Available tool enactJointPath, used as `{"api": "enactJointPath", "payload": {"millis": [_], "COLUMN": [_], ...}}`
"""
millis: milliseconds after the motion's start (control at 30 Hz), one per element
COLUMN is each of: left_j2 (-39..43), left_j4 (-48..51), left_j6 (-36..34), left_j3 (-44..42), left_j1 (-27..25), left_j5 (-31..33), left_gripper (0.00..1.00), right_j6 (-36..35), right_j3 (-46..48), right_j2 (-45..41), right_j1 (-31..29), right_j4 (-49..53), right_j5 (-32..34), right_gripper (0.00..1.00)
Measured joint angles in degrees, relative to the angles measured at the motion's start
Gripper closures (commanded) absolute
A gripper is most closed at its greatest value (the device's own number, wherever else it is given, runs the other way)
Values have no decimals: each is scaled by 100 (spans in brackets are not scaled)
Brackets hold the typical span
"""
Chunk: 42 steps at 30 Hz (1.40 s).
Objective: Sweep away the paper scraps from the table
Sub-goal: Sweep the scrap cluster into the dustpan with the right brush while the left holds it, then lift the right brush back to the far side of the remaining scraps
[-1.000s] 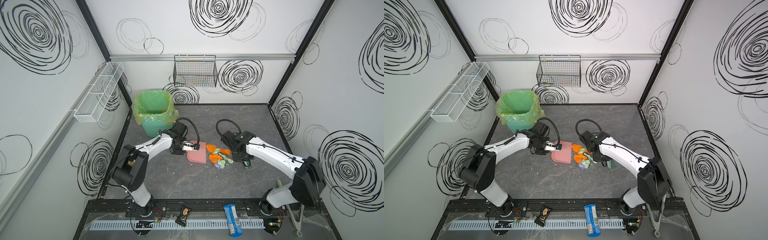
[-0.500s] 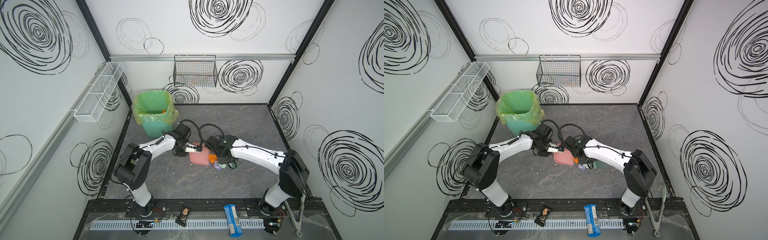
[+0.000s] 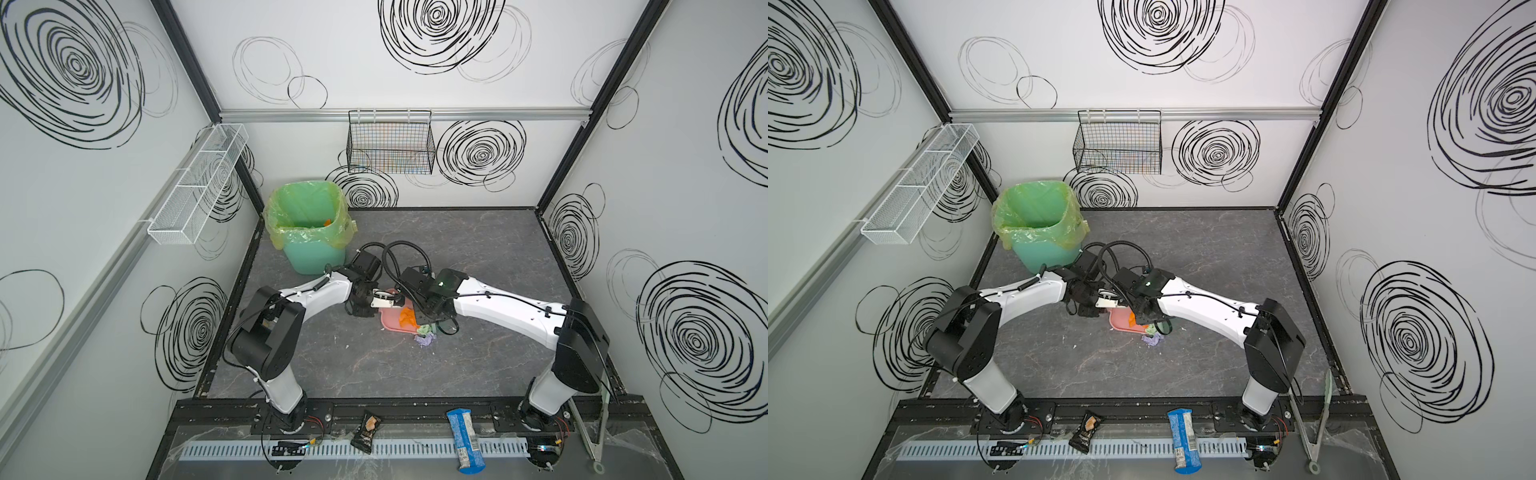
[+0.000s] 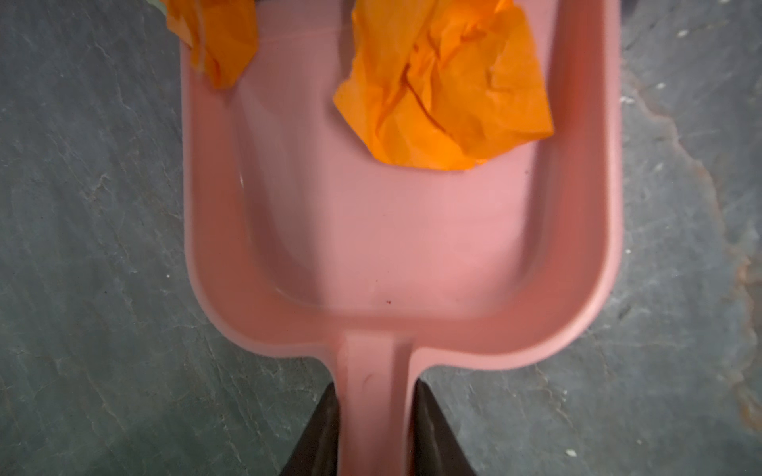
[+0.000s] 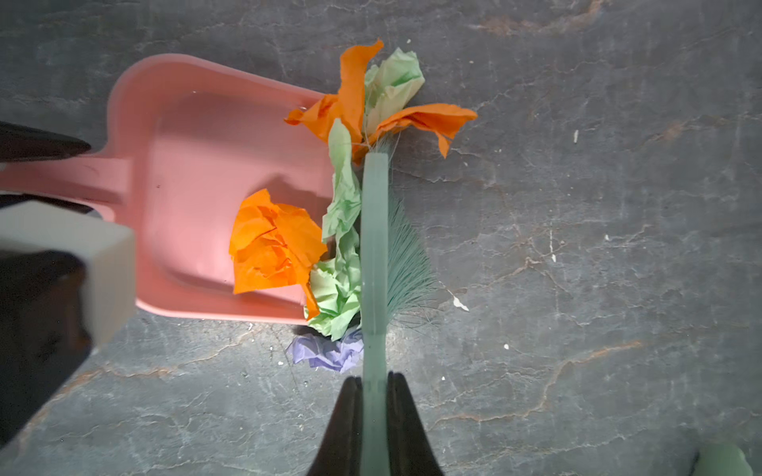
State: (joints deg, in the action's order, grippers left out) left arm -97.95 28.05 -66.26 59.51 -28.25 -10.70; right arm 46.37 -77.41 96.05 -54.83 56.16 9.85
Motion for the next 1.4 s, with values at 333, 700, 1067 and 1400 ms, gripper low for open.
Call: {"api": "enactJointPath", "payload": {"millis": [333, 700, 1067, 1400], "left_j2": [0, 2, 400, 1099], "left_j4": [-179, -400, -227, 105], "left_j6": [170, 249, 291, 271], "left_j3": [-127, -243, -619, -879], "left_j1": [-11, 114, 581, 1381], "left_j5": [-177, -461, -636, -957], "left_gripper": [100, 100, 100, 100], "right_j6": [-13, -79, -1036, -2096], "right_j3": [-79, -149, -380, -870], "right_j2": [-374, -1102, -1832, -632], "right_j1": [-70, 13, 1228, 2184], "right_j4": [-345, -11, 181, -570], "right_j5": [-433, -415, 278, -365], "right_gripper": [100, 100, 100, 100]}}
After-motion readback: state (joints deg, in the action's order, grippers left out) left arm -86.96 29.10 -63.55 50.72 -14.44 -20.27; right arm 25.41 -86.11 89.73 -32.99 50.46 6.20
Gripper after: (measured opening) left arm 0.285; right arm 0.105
